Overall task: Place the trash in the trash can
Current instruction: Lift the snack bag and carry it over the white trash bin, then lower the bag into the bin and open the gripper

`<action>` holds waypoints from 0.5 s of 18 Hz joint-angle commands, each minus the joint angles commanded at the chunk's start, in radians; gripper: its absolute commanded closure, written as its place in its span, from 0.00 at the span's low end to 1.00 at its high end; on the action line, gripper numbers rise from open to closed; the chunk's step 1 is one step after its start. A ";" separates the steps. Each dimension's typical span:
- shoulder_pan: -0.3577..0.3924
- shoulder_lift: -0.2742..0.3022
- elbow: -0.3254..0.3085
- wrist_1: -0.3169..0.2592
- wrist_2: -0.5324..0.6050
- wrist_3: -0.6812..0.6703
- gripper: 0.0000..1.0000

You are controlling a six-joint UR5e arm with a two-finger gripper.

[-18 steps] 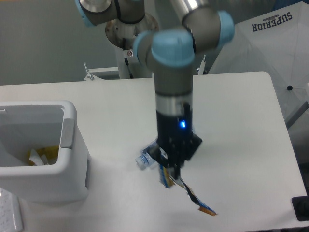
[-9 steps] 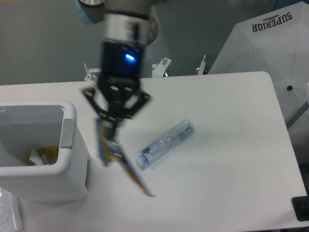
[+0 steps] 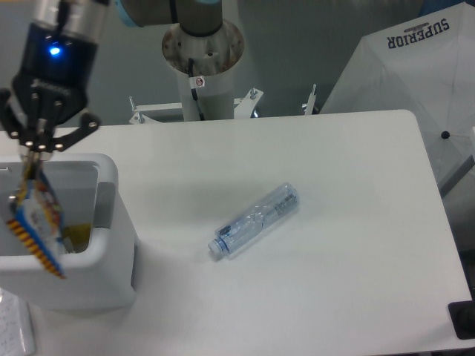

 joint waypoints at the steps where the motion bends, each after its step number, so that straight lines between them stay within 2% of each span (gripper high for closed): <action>1: -0.003 0.000 -0.014 0.000 0.000 0.000 1.00; 6: -0.006 -0.005 -0.020 -0.006 0.003 0.000 1.00; 9: -0.006 -0.034 -0.023 -0.008 0.014 0.005 1.00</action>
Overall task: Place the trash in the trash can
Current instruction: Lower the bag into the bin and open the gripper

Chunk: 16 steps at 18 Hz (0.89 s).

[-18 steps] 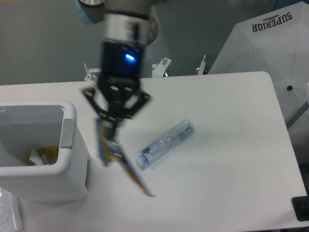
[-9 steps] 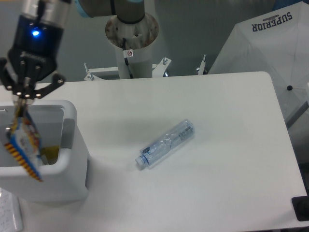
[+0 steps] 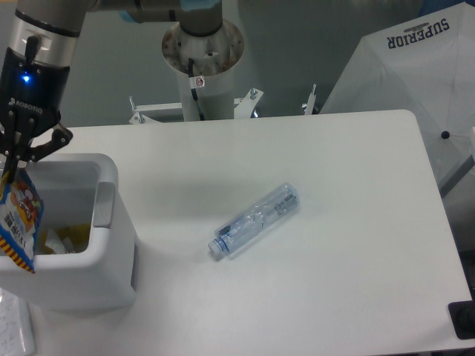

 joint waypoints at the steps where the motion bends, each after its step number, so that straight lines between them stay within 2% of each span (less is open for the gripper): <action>1: 0.000 -0.014 -0.002 0.000 0.015 0.003 1.00; 6: 0.000 -0.043 -0.023 0.000 0.068 0.006 0.99; 9: 0.000 -0.043 -0.031 -0.005 0.068 0.006 0.93; 10: 0.000 -0.045 -0.035 -0.011 0.069 0.008 0.88; 11: 0.000 -0.043 -0.035 -0.012 0.069 0.008 0.78; 12: 0.002 -0.039 -0.032 -0.012 0.068 0.009 0.50; 13: 0.003 -0.035 -0.028 -0.012 0.068 0.023 0.28; 14: 0.005 -0.031 -0.026 -0.012 0.068 0.041 0.12; 15: 0.006 -0.025 -0.020 -0.012 0.068 0.046 0.00; 16: 0.006 -0.016 -0.018 -0.015 0.068 0.046 0.00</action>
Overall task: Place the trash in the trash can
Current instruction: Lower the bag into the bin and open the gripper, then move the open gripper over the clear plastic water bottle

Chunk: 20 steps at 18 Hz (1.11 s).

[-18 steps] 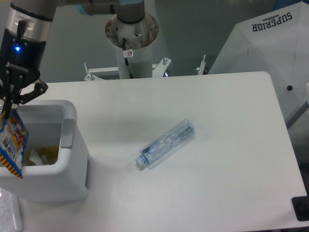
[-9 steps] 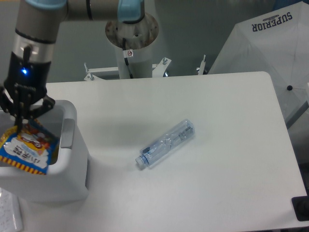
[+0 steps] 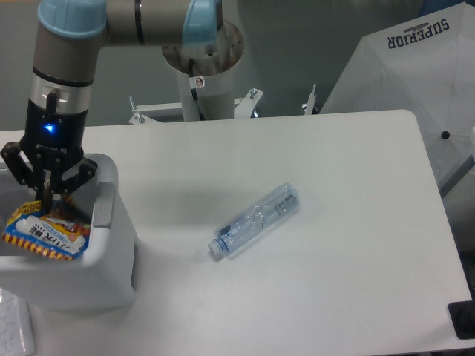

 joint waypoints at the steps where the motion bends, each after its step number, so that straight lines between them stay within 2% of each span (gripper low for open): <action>1: 0.002 0.006 0.006 0.001 0.000 0.002 0.00; 5: 0.005 0.012 0.064 -0.003 -0.003 0.003 0.00; 12: 0.006 0.037 0.060 -0.005 0.002 0.000 0.00; 13: 0.035 0.048 0.058 -0.006 0.021 -0.003 0.00; 15: 0.171 0.074 0.025 -0.005 0.054 -0.012 0.00; 18: 0.313 0.066 -0.001 0.012 0.063 -0.031 0.00; 20: 0.379 0.034 -0.015 0.104 0.069 -0.031 0.00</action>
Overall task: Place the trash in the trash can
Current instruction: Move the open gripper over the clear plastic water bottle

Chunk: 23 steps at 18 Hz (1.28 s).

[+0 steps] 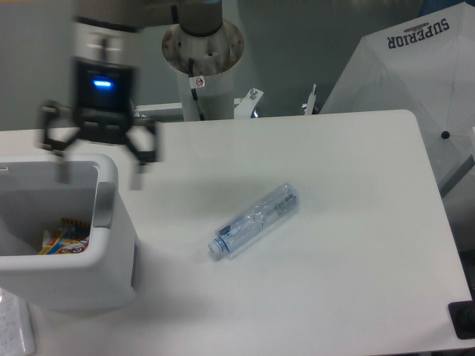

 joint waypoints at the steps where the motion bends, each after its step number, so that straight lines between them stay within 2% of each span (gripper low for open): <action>1: 0.023 -0.011 -0.008 0.019 0.023 0.000 0.00; 5: 0.088 -0.031 -0.028 0.017 0.117 0.015 0.00; 6: 0.103 -0.032 -0.046 0.016 0.121 0.055 0.00; 9: 0.125 -0.032 -0.139 0.013 0.124 0.335 0.00; 11: 0.135 -0.039 -0.164 -0.004 0.123 0.531 0.00; 18: 0.108 -0.175 -0.172 -0.039 0.127 0.915 0.00; 21: 0.066 -0.212 -0.175 -0.052 0.179 1.024 0.00; 23: 0.036 -0.227 -0.184 -0.062 0.184 1.043 0.00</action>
